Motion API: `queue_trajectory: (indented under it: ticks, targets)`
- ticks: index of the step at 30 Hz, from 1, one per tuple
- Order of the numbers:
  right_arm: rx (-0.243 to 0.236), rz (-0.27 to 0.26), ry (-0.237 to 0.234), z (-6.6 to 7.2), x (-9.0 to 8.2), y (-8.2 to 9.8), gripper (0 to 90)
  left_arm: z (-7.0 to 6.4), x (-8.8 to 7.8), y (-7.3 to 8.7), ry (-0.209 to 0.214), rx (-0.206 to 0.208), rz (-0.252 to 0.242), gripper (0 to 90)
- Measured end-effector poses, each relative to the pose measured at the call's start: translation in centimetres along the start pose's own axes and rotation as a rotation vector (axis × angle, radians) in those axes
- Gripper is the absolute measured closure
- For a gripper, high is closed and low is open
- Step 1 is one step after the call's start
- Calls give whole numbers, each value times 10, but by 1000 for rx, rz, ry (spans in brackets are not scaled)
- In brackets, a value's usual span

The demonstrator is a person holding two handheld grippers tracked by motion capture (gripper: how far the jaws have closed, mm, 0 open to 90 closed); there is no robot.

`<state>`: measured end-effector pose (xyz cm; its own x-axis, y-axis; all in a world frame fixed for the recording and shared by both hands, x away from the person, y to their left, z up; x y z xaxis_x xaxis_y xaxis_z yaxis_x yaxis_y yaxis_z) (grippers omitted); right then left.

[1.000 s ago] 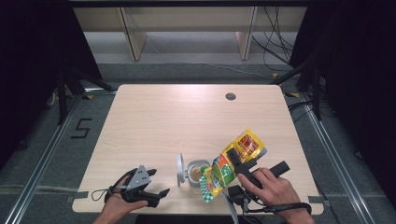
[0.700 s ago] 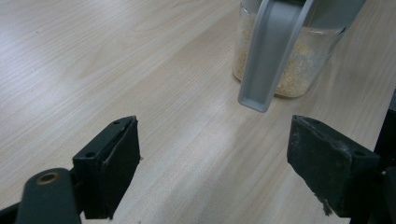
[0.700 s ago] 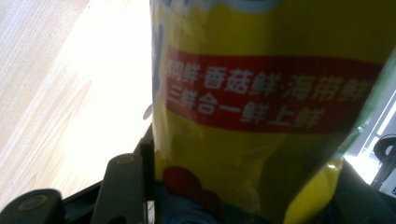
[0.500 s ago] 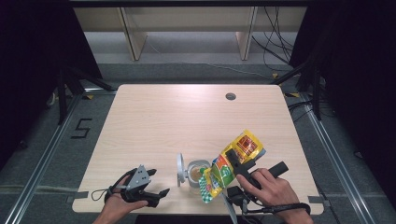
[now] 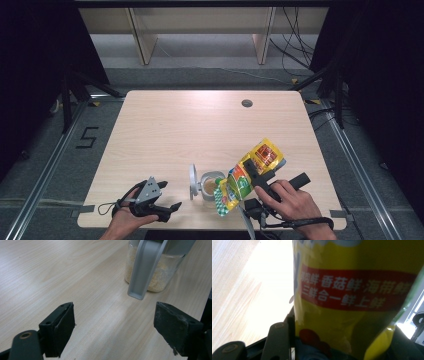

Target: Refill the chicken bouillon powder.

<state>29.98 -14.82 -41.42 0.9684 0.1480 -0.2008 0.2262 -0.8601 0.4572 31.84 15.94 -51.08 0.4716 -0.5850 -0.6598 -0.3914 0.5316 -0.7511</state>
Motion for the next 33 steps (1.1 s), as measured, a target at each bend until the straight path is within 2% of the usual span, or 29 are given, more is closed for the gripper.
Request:
queue_trajectory:
  ticks: [5, 6, 7, 8, 12, 14, 19, 20, 21, 22, 23, 24, 25, 26, 27, 28, 29, 30, 31, 32, 33]
  targets:
    - [7, -5, -6, 1, 1, 0, 510, 1, 0, 0, -8, 7, -11, 168]
    - [-28, -17, 2, -1, 2, 1, 511, 1, 0, 0, -6, 6, -11, 168]
    - [-17, -16, 0, 1, 3, 2, 510, 0, 1, -1, -4, -15, -26, 168]
    - [-33, -11, 5, -1, 3, 2, 511, 1, 0, 0, -7, 6, -10, 168]
    - [-21, -16, 12, -1, 3, 2, 511, 1, 0, 0, -6, 4, -11, 168]
    - [-30, -11, 7, -2, 2, 2, 511, 1, 0, 0, -7, 4, -12, 168]
    - [-24, -13, 5, -1, 1, 2, 512, 1, -1, 0, -10, 9, 0, 168]
    - [10, -7, -2, 0, 0, 1, 511, 1, -1, 0, -8, 19, 0, 168]
    - [13, -6, -1, 1, 0, 1, 512, 2, -1, -1, -9, 29, 1, 168]
    - [-19, -18, 11, -1, 2, 2, 511, 1, -1, 0, -9, 8, 0, 168]
    - [-30, -11, 9, -2, 2, 2, 512, 1, -1, 0, -9, 8, 0, 168]
    - [-19, -14, 4, -1, 2, 2, 512, 1, 0, 0, -7, 5, -11, 168]
    - [16, -8, -1, 1, 1, 2, 512, 1, 0, 0, -6, 4, -12, 168]
    - [20, -7, 0, 2, 1, 2, 512, 1, 0, 0, -6, 6, -11, 168]
    - [17, -6, 1, 1, 1, 2, 512, 1, -1, 0, -11, 9, 0, 168]
    - [-31, -9, 5, -1, 2, 3, 512, 1, -1, 0, -6, 4, 1, 168]
    - [-19, -14, 6, -1, 2, 2, 512, 2, -1, -1, -12, 30, 3, 168]
    - [17, -5, 2, 1, 0, 2, 512, 1, -1, -1, -8, 20, -9, 168]
    - [17, -4, 2, 1, 0, 2, 512, 2, -2, -1, -13, 35, 4, 168]
    - [-21, -12, 9, -1, 1, 2, 512, 3, -1, -1, -12, 36, 1, 168]
    - [-22, -6, 4, -1, 1, 2, 512, 2, -1, -1, -12, 32, 1, 168]
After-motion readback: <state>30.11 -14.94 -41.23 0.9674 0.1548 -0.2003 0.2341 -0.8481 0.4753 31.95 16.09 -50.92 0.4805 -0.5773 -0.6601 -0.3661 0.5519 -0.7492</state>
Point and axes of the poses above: each handheld gripper's, and its own axes: x roughly forward along the jaws, y roughly out of its underside, z roughly to its left, the point moved 3 cm from there along x, roughly forward along the jaws, and after that the axes turned 6 degrees about z, right-handed, at the moved point
